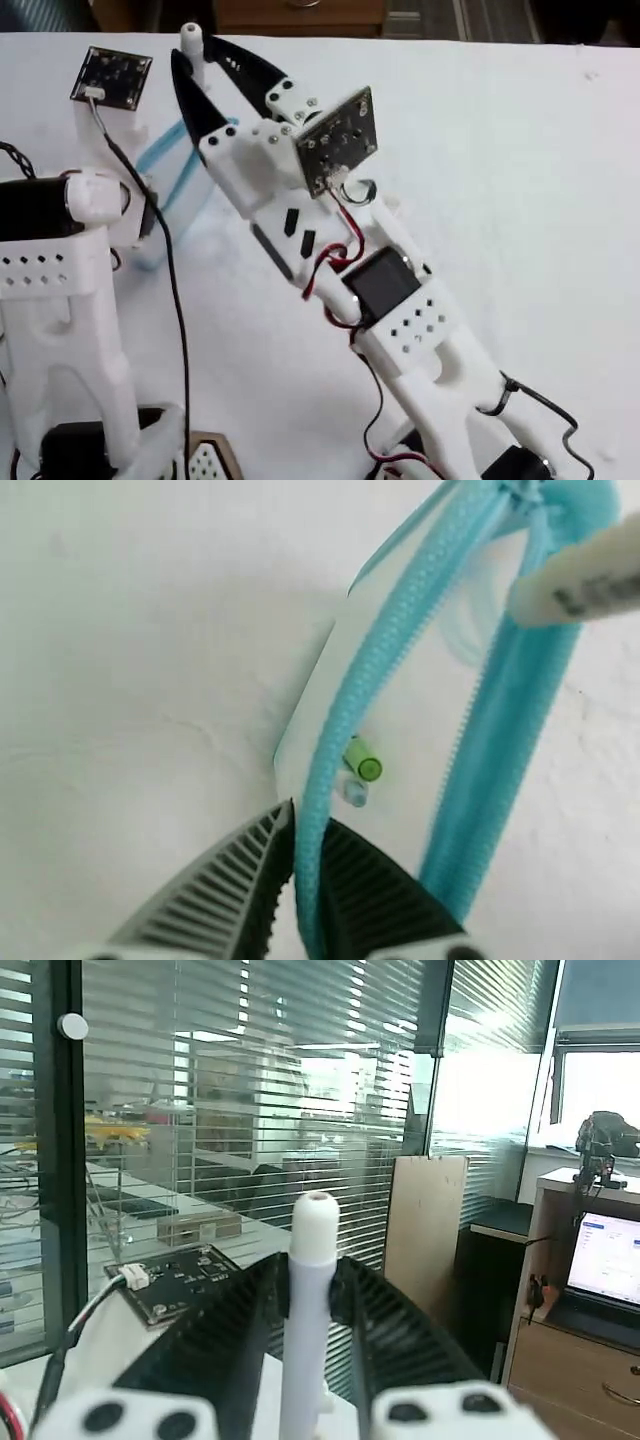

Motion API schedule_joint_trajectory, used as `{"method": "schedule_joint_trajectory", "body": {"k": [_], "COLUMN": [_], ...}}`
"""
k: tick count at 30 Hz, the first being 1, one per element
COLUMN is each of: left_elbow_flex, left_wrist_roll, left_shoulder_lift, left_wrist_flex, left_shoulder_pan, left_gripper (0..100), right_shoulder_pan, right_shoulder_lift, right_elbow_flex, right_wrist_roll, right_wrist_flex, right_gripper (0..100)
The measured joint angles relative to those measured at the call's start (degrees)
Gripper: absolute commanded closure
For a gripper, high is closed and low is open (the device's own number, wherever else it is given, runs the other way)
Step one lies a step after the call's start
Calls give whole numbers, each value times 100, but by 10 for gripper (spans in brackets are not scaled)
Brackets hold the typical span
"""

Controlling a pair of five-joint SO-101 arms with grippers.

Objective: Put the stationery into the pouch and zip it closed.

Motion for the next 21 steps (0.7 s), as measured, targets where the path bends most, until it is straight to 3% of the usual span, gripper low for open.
{"method": "schedule_joint_trajectory", "body": {"k": [11, 21], "left_elbow_flex": [0, 0], "left_wrist_roll": [0, 0], "left_shoulder_lift": [0, 0], "left_wrist_flex": [0, 0], "left_shoulder_pan": [0, 0], "left_gripper": [977, 977], "right_shoulder_pan": [35, 35], "right_shoulder_lift": [97, 651], "right_elbow_flex": [9, 352], "right_wrist_roll": [-26, -633], "right_wrist_flex": [-44, -44], "right_gripper": [981, 981]}}
